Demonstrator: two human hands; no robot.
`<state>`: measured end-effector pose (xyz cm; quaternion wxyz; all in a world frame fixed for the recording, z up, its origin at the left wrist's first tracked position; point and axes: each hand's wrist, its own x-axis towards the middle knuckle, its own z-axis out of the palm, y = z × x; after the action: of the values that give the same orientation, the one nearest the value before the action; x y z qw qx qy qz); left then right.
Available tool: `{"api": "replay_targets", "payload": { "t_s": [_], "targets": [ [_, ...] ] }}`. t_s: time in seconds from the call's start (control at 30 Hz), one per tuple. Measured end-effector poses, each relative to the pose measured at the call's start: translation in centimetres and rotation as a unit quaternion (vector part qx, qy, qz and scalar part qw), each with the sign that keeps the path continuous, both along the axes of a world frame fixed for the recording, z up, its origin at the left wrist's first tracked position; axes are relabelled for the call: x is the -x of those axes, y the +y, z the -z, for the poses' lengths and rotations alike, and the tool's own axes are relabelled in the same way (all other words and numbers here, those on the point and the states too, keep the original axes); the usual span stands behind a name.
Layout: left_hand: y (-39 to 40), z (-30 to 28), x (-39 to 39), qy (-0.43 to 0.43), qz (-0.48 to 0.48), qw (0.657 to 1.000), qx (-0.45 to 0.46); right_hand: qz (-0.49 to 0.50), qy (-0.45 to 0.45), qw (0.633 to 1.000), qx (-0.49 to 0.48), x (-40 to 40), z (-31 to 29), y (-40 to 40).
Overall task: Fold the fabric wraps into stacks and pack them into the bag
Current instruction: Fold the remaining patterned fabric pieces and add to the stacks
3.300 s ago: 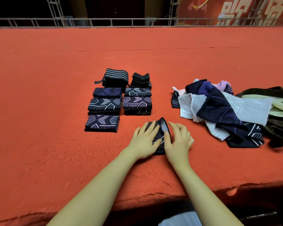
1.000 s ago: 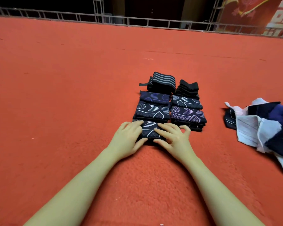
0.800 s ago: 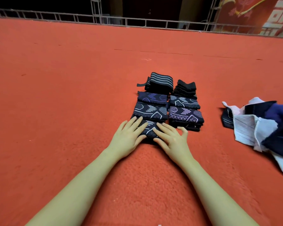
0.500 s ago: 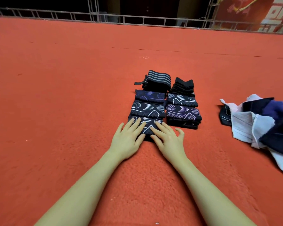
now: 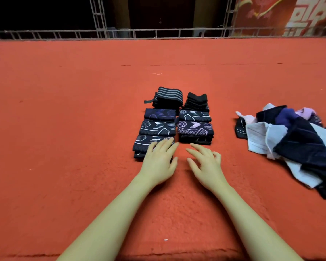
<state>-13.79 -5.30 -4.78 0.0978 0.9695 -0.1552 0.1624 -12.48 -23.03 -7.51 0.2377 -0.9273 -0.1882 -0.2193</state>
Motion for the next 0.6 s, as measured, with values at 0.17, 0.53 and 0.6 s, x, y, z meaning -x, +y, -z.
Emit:
{"api": "replay_targets", "payload": {
  "t_s": [0.17,0.53,0.6],
  "targets": [
    [-6.6,-1.3,-0.2,0.015,0.057,0.998,0.027,0.083,-0.036,0.995,-0.03,0.6,-1.3,-6.4],
    [-21.9,-2.2,-3.3,0.012,0.164,0.981,0.102,0.257,-0.136,0.952,0.093,0.2,-2.2,-20.2],
    [-23.7,-1.8,-4.2,0.017,0.174,0.981,0.086,0.286,-0.092,0.946,0.122,-0.2,-1.8,-22.1]
  ]
}}
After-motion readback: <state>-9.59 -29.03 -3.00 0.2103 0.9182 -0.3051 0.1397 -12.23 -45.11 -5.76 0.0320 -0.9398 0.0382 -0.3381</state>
